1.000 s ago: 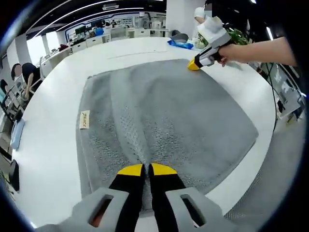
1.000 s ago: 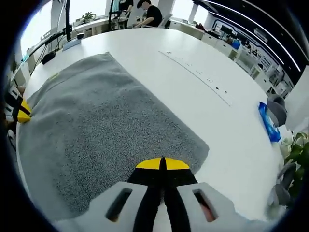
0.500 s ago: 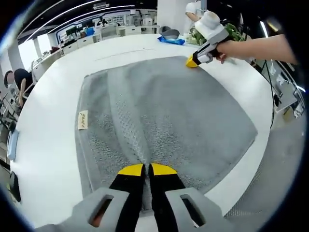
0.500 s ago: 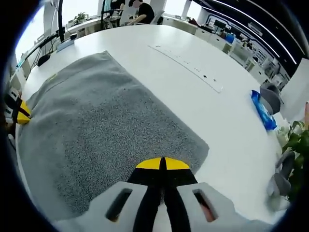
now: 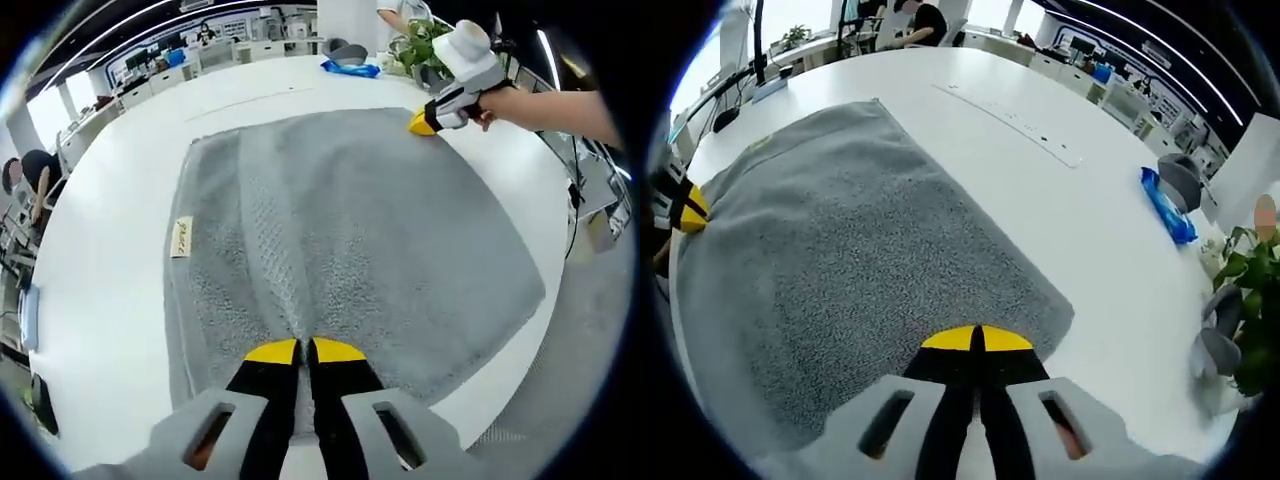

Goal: Fold the towel on the table until its edges align and the towel forms a compact rectangular stack.

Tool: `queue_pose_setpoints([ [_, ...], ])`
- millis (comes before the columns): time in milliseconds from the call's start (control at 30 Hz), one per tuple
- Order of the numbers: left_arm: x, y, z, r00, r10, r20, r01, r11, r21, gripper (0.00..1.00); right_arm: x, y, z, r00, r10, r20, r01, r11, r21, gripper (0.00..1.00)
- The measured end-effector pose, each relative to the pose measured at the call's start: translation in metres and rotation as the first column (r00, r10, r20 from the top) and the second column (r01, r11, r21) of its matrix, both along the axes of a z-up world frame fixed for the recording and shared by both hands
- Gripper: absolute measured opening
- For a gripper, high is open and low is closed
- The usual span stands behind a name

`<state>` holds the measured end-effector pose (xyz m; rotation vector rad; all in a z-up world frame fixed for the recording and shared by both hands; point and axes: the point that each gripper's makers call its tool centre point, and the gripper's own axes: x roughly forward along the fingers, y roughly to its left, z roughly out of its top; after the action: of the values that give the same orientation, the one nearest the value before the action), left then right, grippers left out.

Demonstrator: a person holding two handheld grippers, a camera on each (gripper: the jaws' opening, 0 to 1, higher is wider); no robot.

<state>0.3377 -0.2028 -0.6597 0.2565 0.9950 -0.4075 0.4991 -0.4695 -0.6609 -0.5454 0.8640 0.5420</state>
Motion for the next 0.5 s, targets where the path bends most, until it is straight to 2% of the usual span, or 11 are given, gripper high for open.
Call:
queue_pose_setpoints([
  [133,0.004,-0.001,0.0,1.0,-0.018,-0.009,0.019,0.999,0.026,0.04,-0.004,-0.004,0.0,1.0,-0.013,-0.003,0.013,1.0,0.005,0.0],
  [300,0.009,0.001,0.0,1.0,-0.007,-0.011,0.007,1.0,0.01,0.04,-0.01,-0.01,0.0,1.0,-0.021,0.002,0.021,1.0,0.005,0.0],
  [500,0.017,0.0,0.0,0.999,-0.045,-0.026,0.046,0.998,0.05,0.04,-0.017,-0.016,0.0,1.0,-0.029,-0.008,0.03,1.0,0.007,0.0],
])
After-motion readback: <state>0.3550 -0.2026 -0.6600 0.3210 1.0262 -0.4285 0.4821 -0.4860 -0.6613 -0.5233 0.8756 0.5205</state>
